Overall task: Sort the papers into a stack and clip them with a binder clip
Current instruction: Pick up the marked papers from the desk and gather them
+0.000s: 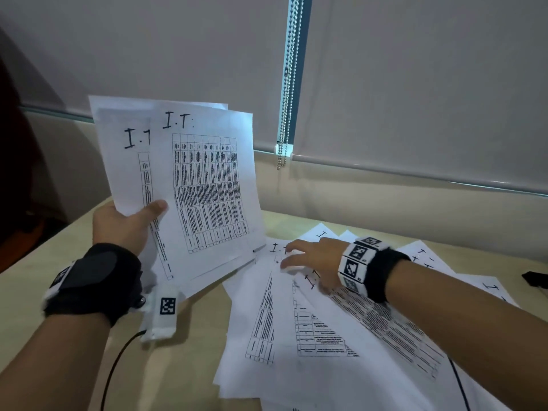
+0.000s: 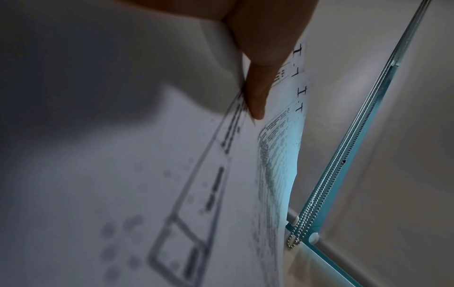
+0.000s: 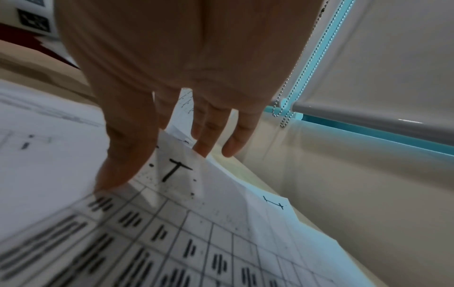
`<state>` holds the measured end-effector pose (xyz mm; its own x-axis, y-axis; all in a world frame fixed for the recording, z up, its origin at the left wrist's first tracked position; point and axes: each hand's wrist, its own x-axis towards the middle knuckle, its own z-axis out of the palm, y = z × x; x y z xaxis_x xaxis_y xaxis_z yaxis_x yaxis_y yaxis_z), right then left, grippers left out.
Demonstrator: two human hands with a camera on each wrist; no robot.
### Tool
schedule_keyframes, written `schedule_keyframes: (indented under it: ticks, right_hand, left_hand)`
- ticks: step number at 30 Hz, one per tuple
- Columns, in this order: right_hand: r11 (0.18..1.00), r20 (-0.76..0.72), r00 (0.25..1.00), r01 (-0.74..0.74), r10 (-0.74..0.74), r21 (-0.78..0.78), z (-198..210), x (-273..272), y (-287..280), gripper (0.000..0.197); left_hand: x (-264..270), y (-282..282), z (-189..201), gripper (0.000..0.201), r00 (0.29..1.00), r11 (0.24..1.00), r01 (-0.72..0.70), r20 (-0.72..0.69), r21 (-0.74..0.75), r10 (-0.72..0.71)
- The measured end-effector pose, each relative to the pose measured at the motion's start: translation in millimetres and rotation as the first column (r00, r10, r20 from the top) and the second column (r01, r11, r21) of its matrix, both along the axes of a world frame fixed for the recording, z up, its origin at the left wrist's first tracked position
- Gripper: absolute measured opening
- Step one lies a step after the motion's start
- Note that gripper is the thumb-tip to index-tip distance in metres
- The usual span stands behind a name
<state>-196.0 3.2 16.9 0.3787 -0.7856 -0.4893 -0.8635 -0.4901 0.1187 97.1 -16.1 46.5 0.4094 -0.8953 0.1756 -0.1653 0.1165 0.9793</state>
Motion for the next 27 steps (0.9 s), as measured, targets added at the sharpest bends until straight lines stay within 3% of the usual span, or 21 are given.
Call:
schedule_keyframes:
  ticks: [4,9,13,16,18,20,22,24,27]
  right_hand:
    - [0.999,-0.037,0.999,-0.036,0.036,-0.005,-5,-6,13,0.070]
    - [0.998,0.079,0.997,-0.014,0.019,-0.055,-17,-18,18,0.046]
    - [0.996,0.018,0.999,0.040,-0.038,-0.081,-3,-19,13,0.027]
    - [0.968,0.143,0.986,0.120,-0.089,-0.219,48,-20,-5,0.021]
    - [0.905,0.296,0.955,0.110,0.018,-0.411,97,-17,-15,0.012]
    - [0.704,0.320,0.906,0.036,0.276,-0.709,142,-10,-22,0.009]
    - [0.576,0.293,0.882,0.030,0.370,-0.817,179,5,-24,0.014]
    - [0.577,0.253,0.894,-0.008,0.370,-0.817,207,17,-25,0.018]
    - [0.708,0.349,0.891,0.044,0.292,-0.704,223,27,-21,0.017]
  left_hand:
    - [-5,-3,-2,0.045,1.000,1.000,0.005,0.015,-0.007,-0.005]
    - [-15,-5,-4,0.042,0.999,0.999,0.047,-0.016,-0.007,-0.047]
    - [-16,-4,2,0.039,0.997,0.997,0.076,-0.013,-0.020,-0.076]
    - [-16,-3,8,0.037,0.994,0.993,0.111,0.016,-0.035,-0.111]
    - [-21,-2,15,0.037,0.989,0.988,0.147,0.032,-0.043,-0.146]
    - [-30,2,23,0.033,0.978,0.978,0.204,0.060,-0.043,-0.201]
    - [-41,6,29,0.018,0.956,0.958,0.283,0.092,-0.044,-0.278]
    - [-53,11,35,0.014,0.923,0.926,0.374,0.113,-0.047,-0.367]
    - [-65,16,39,0.009,0.897,0.897,0.437,0.105,-0.074,-0.428]
